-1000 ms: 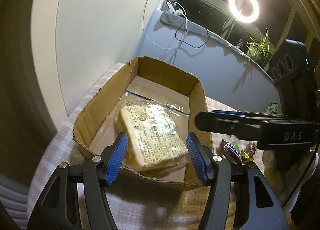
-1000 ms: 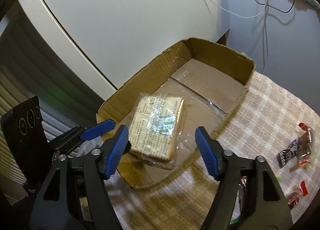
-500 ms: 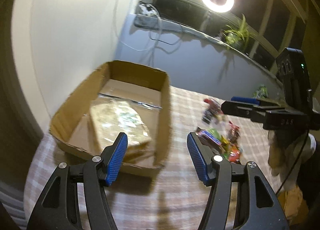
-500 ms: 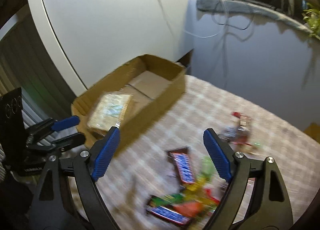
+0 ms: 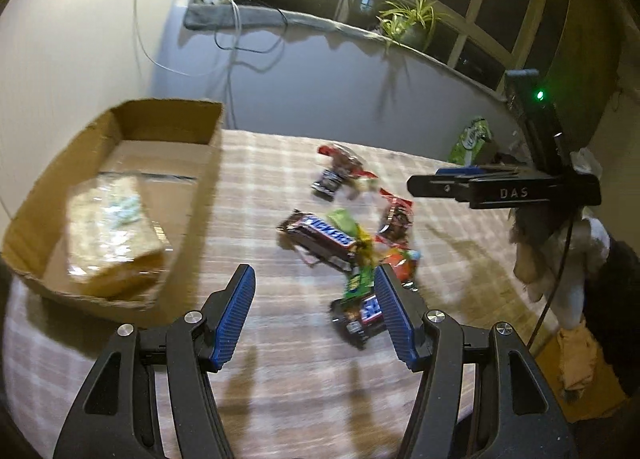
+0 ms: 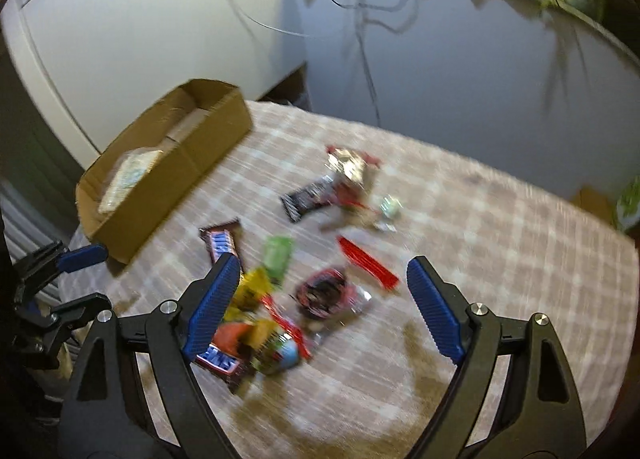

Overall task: Organize snacks
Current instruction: 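Open the right gripper and move both tools back to the snacks, then grasp the Snickers bar with the left gripper while the right grasps the red candy bag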

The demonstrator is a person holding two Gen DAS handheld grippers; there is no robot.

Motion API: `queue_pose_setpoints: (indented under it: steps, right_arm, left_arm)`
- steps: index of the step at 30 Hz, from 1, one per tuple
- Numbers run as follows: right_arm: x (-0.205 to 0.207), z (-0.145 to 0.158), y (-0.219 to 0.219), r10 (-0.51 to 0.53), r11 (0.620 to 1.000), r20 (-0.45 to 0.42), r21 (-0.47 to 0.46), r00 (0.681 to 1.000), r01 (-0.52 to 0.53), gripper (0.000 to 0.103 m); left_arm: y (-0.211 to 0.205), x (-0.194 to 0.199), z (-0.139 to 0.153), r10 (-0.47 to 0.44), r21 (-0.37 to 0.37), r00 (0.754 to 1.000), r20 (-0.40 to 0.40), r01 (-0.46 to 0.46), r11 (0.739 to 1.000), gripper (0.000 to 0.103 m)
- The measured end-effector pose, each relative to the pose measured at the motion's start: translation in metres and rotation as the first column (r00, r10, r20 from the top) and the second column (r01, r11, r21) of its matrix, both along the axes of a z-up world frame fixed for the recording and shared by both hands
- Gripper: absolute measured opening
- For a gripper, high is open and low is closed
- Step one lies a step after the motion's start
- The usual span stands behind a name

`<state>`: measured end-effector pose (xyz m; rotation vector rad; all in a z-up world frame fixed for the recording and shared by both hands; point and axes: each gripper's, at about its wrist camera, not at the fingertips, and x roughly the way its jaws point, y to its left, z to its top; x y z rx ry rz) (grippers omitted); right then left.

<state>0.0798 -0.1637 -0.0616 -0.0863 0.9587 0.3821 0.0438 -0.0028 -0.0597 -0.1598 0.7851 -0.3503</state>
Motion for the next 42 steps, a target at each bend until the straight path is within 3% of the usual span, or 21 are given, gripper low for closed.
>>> queue_pose_setpoints:
  steps: [6,10,15,21,29,37,39,42]
  right_arm:
    - [0.009,-0.019,-0.025,-0.073,0.993,-0.105,0.079,0.992,0.082,0.088]
    - [0.014,-0.027,-0.031,-0.086,0.985,-0.153,0.139,0.984,0.107,0.086]
    - [0.014,-0.036,-0.024,-0.051,0.980,-0.204,0.177,0.978,0.088,0.065]
    - [0.017,-0.047,-0.011,-0.048,0.987,-0.212,0.139,0.976,0.079,0.056]
    - [0.022,-0.053,-0.001,-0.044,0.995,-0.192,0.076,0.980,0.060,0.052]
    - [0.026,-0.054,0.006,-0.031,0.999,-0.151,-0.019,0.988,0.029,0.051]
    - [0.026,-0.054,0.008,-0.026,0.999,-0.145,-0.034,0.989,0.021,0.047]
    - [0.025,-0.053,0.007,-0.018,0.999,-0.146,-0.031,0.989,0.014,0.041]
  left_arm:
    - [-0.017,0.018,-0.012,-0.024,-0.049,0.998,-0.057,0.021,0.999,0.060]
    - [-0.021,0.034,-0.020,-0.022,-0.094,0.995,-0.100,0.013,0.995,0.049]
    - [-0.022,0.050,-0.028,-0.013,-0.133,0.989,-0.150,-0.007,0.991,0.047]
    - [-0.029,0.070,-0.036,-0.006,-0.131,0.981,-0.195,-0.020,0.991,0.047]
    - [-0.047,0.088,-0.040,-0.019,-0.059,0.980,-0.196,0.008,0.998,0.047]
    - [-0.061,0.094,-0.046,-0.028,0.070,0.984,-0.176,0.041,0.997,0.047]
    - [-0.063,0.093,-0.047,-0.029,0.088,0.985,-0.169,0.044,0.995,0.047]
    - [-0.062,0.095,-0.049,-0.017,0.109,0.986,-0.164,0.035,0.993,0.035]
